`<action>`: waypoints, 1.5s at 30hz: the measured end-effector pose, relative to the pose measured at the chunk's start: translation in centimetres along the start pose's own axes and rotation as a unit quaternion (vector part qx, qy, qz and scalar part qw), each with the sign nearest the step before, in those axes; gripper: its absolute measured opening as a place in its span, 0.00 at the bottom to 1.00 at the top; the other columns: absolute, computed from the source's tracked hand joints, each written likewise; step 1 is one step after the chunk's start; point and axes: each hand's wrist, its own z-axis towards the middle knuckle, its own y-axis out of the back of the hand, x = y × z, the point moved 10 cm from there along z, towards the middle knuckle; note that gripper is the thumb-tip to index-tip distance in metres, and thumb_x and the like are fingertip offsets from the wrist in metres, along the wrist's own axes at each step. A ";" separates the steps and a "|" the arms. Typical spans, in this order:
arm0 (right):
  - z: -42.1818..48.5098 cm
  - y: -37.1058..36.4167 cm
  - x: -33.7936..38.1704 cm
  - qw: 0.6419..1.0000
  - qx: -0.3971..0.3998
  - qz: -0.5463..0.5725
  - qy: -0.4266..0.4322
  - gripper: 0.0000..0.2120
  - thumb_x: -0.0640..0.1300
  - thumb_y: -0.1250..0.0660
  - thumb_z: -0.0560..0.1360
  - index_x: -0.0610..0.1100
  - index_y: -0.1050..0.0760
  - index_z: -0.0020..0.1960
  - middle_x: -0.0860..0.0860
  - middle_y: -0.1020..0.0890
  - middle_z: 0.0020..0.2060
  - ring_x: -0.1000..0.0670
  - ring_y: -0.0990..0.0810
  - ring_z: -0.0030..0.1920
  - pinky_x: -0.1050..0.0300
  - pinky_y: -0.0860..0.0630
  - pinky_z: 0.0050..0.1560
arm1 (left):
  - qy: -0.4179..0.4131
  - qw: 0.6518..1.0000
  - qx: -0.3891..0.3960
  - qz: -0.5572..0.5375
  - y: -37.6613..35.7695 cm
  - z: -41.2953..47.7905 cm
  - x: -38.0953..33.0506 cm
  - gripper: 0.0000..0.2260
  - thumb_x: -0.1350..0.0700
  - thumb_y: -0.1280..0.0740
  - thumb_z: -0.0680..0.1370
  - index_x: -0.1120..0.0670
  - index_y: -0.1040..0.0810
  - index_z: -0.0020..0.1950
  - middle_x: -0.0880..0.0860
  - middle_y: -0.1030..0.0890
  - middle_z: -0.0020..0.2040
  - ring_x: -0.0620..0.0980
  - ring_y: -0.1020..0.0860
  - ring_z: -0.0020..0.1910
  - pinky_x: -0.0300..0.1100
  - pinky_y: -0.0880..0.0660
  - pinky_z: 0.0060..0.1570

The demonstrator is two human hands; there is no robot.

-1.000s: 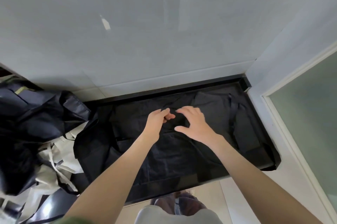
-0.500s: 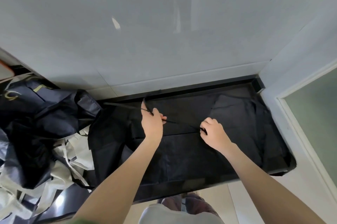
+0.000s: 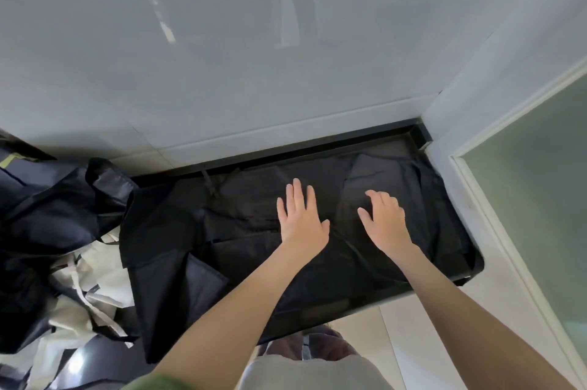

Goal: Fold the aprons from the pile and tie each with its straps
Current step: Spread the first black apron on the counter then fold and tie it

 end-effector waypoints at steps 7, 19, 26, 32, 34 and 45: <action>-2.8 3.8 -11.9 0.977 -0.037 -0.003 -0.212 0.28 0.47 0.37 0.78 0.35 0.41 0.73 0.37 0.32 0.67 0.36 0.31 0.65 0.43 0.29 0.61 | -0.094 0.978 0.175 0.065 -6.7 0.3 -6.0 0.44 0.35 0.40 0.77 0.50 0.67 0.78 0.58 0.70 0.76 0.59 0.68 0.75 0.61 0.65 0.71; -3.3 1.8 -15.1 0.952 0.070 0.055 -0.294 0.14 0.49 0.36 0.78 0.38 0.31 0.54 0.40 0.22 0.53 0.38 0.24 0.54 0.47 0.26 0.53 | -0.063 0.982 0.170 0.062 -7.4 0.7 -3.8 0.46 0.33 0.41 0.76 0.53 0.69 0.77 0.52 0.70 0.77 0.56 0.69 0.76 0.59 0.64 0.72; -1.4 5.6 -9.4 0.962 0.032 0.228 -0.148 0.16 0.47 0.35 0.77 0.42 0.35 0.36 0.48 0.27 0.32 0.48 0.27 0.36 0.54 0.34 0.38 | 0.032 0.986 0.091 -0.138 -3.9 1.1 -5.7 0.33 0.38 0.41 0.79 0.53 0.47 0.78 0.55 0.48 0.78 0.56 0.49 0.77 0.56 0.53 0.74; -1.7 3.5 -3.8 0.953 0.201 0.224 -0.038 0.09 0.44 0.36 0.79 0.46 0.24 0.59 0.50 0.19 0.50 0.50 0.20 0.52 0.53 0.26 0.59 | 0.136 0.703 0.293 -0.633 -5.8 -0.6 -11.6 0.20 0.39 0.41 0.80 0.53 0.27 0.62 0.51 0.22 0.57 0.51 0.22 0.57 0.49 0.24 0.60; -2.0 2.9 -3.1 0.942 0.221 0.248 -0.038 0.13 0.42 0.38 0.80 0.45 0.26 0.64 0.48 0.20 0.55 0.49 0.20 0.54 0.52 0.25 0.62 | 0.145 0.704 0.277 -0.638 -6.3 -0.4 -11.5 0.19 0.43 0.37 0.80 0.55 0.27 0.64 0.53 0.20 0.57 0.51 0.20 0.52 0.46 0.20 0.52; -3.3 0.2 -3.9 0.918 0.278 0.268 -0.089 0.11 0.54 0.36 0.78 0.46 0.24 0.53 0.49 0.19 0.42 0.50 0.18 0.47 0.56 0.25 0.53 | 0.196 0.884 0.041 -0.422 -1.5 1.8 -0.7 0.11 0.58 0.38 0.79 0.62 0.32 0.58 0.59 0.22 0.51 0.50 0.24 0.35 0.35 0.28 0.27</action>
